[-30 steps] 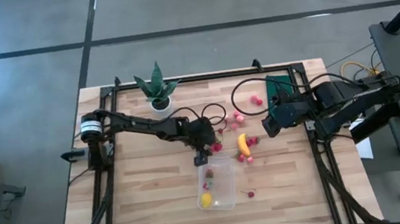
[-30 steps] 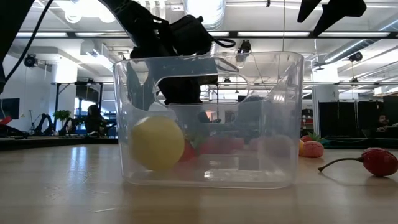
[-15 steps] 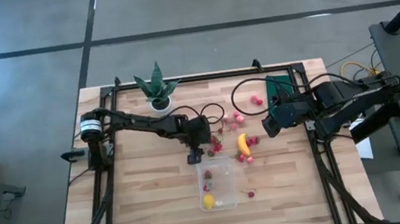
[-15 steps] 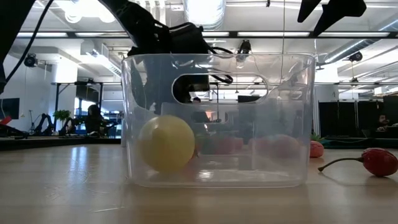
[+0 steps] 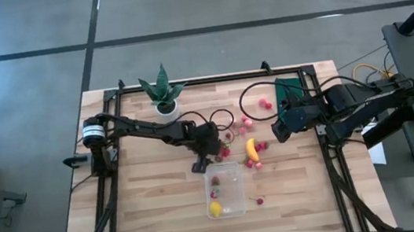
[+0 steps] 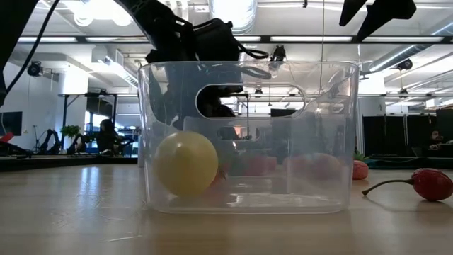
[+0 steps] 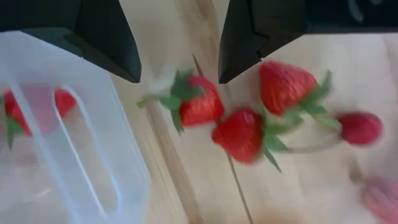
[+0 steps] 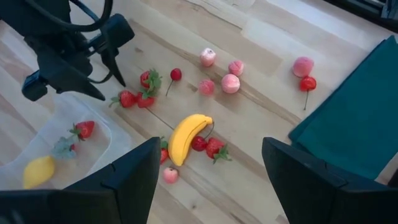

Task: Pick and placing Produce into tupperware
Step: Put the strawberry into the transparent bin

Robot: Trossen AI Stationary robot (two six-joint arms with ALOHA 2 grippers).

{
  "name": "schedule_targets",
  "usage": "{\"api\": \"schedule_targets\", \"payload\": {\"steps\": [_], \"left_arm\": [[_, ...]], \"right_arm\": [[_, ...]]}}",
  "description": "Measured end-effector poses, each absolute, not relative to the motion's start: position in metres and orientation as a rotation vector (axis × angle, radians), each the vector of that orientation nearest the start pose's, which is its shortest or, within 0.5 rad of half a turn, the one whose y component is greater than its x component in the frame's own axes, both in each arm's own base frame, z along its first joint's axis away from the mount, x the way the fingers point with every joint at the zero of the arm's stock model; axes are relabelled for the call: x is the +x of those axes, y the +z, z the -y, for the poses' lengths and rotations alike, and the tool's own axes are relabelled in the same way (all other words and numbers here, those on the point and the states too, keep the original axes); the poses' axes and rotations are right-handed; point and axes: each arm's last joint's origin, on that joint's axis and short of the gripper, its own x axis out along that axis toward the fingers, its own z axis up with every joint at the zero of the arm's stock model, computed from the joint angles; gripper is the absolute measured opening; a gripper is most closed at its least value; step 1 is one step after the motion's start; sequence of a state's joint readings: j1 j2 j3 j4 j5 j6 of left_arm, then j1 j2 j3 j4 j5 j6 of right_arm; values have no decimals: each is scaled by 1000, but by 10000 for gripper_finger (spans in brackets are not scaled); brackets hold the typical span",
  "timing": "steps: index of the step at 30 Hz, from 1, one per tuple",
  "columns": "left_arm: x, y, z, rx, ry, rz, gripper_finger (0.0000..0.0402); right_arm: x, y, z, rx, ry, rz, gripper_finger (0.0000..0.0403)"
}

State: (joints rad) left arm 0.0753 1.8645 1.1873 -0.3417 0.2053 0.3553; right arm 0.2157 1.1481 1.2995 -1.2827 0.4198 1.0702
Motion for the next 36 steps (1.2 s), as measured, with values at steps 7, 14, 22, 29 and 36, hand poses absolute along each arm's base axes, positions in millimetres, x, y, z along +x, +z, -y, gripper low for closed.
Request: {"api": "schedule_targets", "payload": {"steps": [7,14,22,29,36], "left_arm": [[381,172,-23,200,-282,-887,200],[382,165,-23,174,-304,-902,200],[384,155,-22,168,-309,-922,200],[384,155,-23,169,-307,-923,200],[385,155,-23,171,-305,-917,200]], "right_arm": [[183,355,-28,599,-710,-846,272],[183,355,-28,598,-711,-849,272],[182,355,-28,596,-719,-857,272],[182,355,-28,595,-719,-860,272],[182,355,-28,594,-720,-860,272]]}}
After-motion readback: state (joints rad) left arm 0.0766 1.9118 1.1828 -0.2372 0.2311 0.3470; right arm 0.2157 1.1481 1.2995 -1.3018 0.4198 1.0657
